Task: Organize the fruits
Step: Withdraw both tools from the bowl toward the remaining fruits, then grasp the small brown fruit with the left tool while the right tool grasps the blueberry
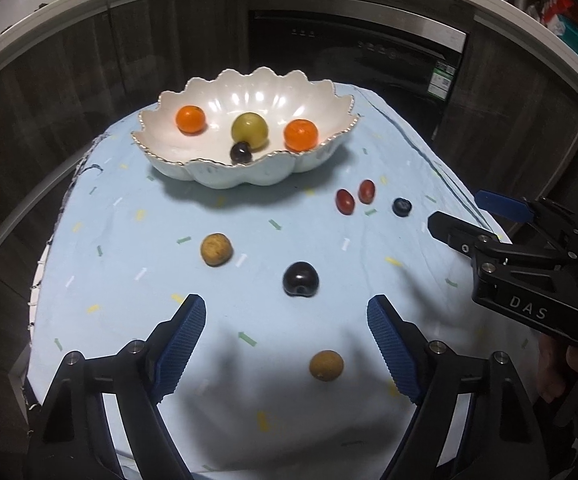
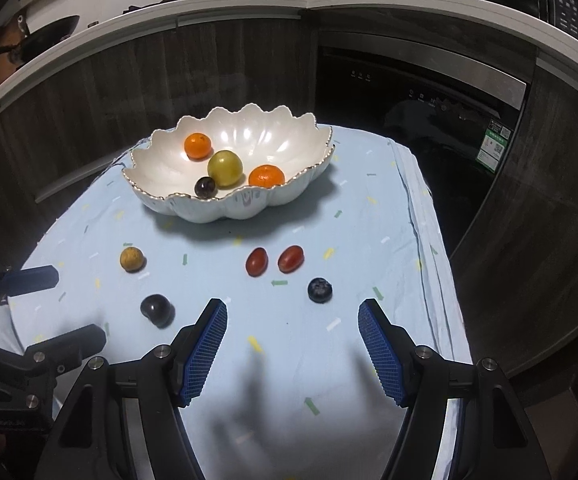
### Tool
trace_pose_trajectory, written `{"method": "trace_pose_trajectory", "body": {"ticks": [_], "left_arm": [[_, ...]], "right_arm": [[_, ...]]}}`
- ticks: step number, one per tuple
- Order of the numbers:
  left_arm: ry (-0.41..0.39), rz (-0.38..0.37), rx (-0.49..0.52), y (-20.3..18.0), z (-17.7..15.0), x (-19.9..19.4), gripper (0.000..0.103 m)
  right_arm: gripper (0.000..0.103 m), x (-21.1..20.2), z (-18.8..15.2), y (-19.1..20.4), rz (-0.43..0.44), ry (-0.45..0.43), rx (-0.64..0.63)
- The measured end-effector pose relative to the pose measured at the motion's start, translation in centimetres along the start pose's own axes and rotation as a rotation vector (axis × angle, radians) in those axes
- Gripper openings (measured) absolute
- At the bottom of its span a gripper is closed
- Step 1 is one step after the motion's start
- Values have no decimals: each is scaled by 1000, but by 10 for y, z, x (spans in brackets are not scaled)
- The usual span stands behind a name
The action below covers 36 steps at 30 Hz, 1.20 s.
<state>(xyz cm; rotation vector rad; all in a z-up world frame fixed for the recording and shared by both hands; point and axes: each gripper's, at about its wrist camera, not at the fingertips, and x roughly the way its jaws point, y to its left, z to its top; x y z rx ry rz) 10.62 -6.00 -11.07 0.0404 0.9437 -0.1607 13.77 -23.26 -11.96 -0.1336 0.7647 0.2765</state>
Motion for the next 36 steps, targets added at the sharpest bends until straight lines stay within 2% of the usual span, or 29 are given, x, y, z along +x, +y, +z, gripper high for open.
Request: {"method": "trace_pose_trajectory", "body": {"ticks": [2,4,5,14,18,23,27,30,36], "left_arm": [[7,-4,6,-2,-3,2,78],[21,2,15,-6,-7,6,68],[26,8,17,-7,-9,7,66],[63,24,49,-21,-20,16,61],[92,39,56,-25,-26,24,52],[133,25,54,-28,-30,36,46],[163,-5,50,-30,-32,45,34],[155,-15,61,-33,-32,44,24],[142,-15,58,-31,-28,44,24]], "right_arm": [[69,0,-3,-1,3,0,0],[69,2,-4,-3,1,1,-2],[69,4,-4,-4,1,2,-3],[69,10,-6,-8,-3,-6,-41],[69,17,-8,-10,4,-3,-55],[69,29,-10,-12,31,7,-47],[69,36,-11,-14,41,8,-45],[69,40,-12,-17,44,12,-39],[69,48,-9,-19,40,21,-36]]}}
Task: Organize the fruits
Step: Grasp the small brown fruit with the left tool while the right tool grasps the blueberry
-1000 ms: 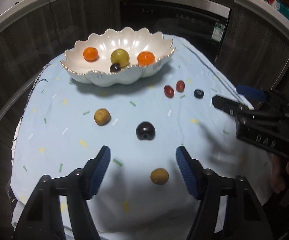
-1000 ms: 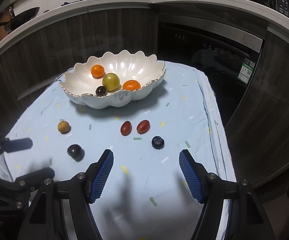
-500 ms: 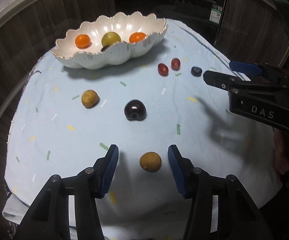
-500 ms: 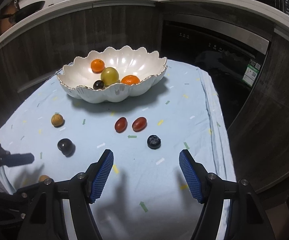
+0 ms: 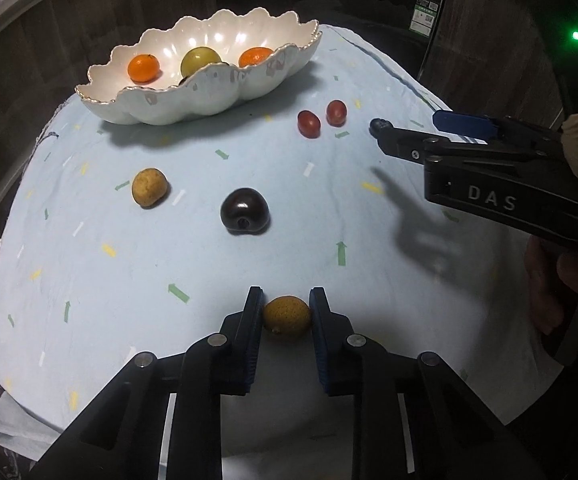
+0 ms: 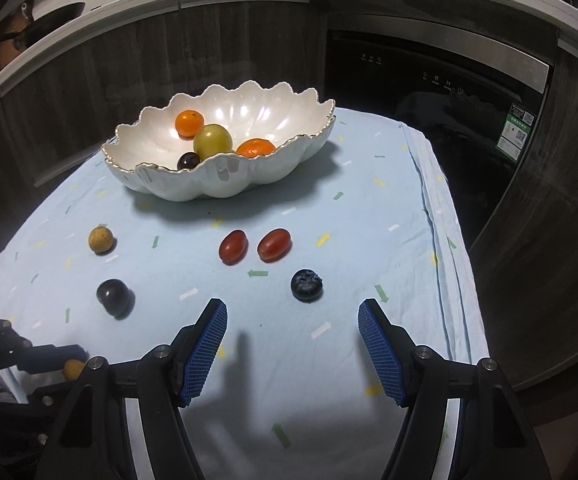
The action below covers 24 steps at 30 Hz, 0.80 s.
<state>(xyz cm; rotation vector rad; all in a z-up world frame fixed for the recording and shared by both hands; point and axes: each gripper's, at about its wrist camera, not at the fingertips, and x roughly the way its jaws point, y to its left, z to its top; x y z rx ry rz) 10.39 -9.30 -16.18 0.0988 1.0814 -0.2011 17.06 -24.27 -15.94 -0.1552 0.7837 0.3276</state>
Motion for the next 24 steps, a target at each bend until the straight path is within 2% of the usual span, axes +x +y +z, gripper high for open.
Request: {"method": "trace_pose_trajectory", "body": {"ticks": [9,11,13,19,21,24], "left_arm": [[-73,26,-37,14,14,-9,24],[-72,25,-51,19,16,-7,24],[-68,26,-64,22,19,-5,24],[-61,29,-76,26,21,-1,24],[-56,27,-73,26,21,0,24],[-56,28,-75,27,21,-1,24]], "right_arm": [[68,21,13,3,-25,37,-5],[61,27,17,4,-26,44,-7],[48,34,19,6,-32,65,-10],[43,46,19,0,-73,98,41],[37,49,18,-1,-77,111,45],[22,48,18,1,-81,100,39]]}}
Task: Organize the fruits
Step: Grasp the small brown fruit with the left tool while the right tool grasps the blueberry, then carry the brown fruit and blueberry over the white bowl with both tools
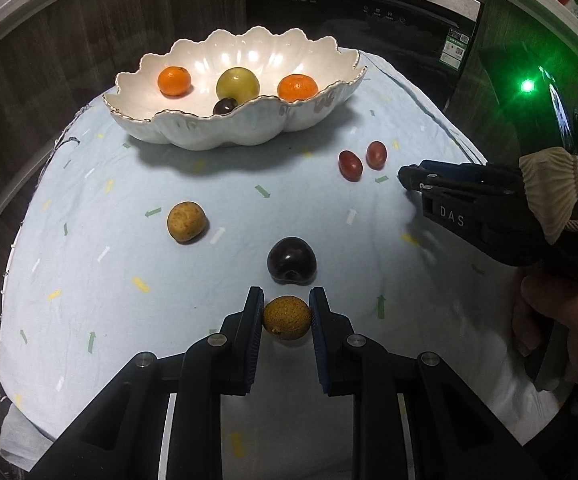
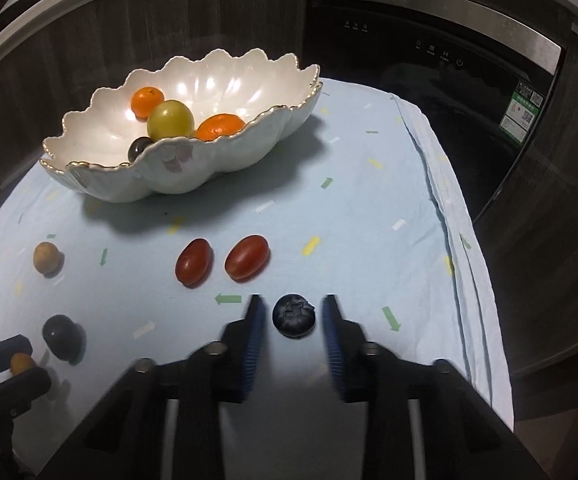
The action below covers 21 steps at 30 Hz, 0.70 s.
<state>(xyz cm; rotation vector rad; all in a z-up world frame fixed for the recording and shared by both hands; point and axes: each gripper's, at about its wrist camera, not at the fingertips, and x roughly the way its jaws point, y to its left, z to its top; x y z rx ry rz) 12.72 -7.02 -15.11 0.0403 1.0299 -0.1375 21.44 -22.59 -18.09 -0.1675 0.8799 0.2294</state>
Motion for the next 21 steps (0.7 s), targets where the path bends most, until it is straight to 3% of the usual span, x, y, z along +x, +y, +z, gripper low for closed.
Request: {"method": "trace_pose_trajectory", "body": {"ticks": [21], "left_arm": [[-121,48,-25,16,13,-45,24]], "right_arm": [[22,-68,3,13,42,-65,40]]}}
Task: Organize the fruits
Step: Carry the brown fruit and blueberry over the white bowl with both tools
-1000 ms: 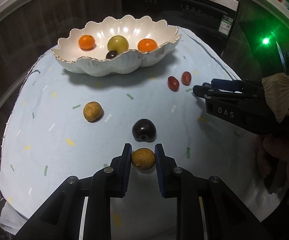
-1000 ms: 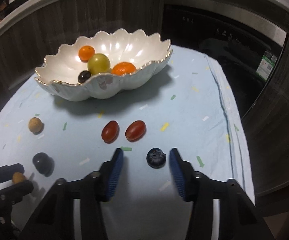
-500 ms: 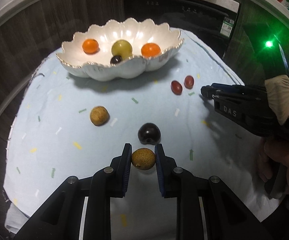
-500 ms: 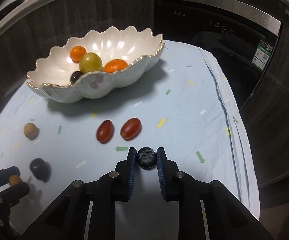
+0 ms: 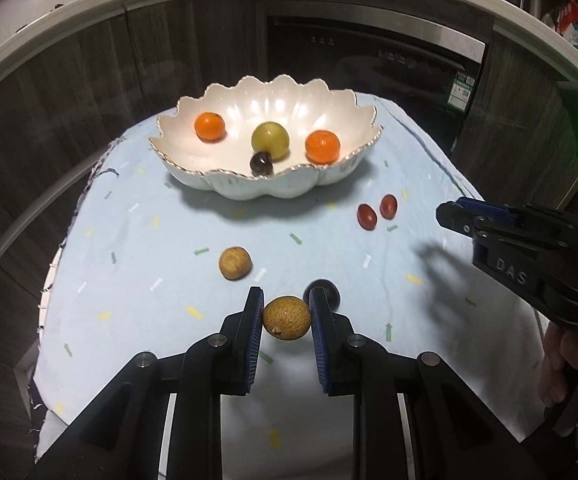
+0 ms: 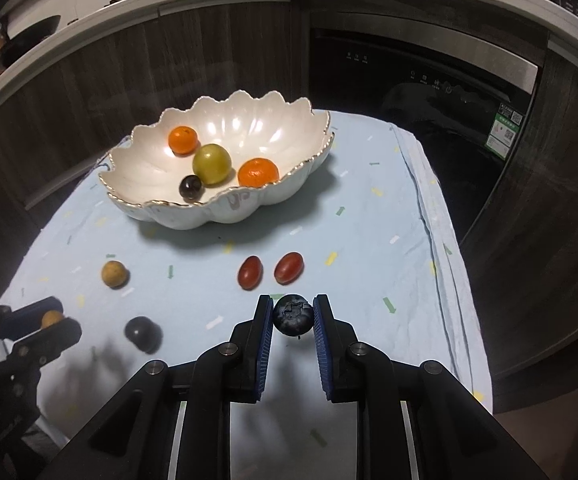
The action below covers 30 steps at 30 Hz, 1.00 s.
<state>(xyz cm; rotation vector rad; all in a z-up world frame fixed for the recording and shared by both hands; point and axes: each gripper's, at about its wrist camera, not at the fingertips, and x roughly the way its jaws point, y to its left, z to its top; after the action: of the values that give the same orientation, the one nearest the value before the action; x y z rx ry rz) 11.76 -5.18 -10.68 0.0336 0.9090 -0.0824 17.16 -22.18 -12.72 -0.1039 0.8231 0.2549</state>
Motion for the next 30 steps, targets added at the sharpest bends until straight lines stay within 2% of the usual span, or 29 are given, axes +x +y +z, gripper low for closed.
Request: {"method": "trace_pose_trajectory", "body": {"ticks": [13,30], "left_arm": [[-20,5,-16,14,19,-7,24],[-47,3,-28,39,66,0,24]], "right_arm": [[22,-27,19,11,7,-37,-6],[22,-25,62,22,5,-70,-20]]}}
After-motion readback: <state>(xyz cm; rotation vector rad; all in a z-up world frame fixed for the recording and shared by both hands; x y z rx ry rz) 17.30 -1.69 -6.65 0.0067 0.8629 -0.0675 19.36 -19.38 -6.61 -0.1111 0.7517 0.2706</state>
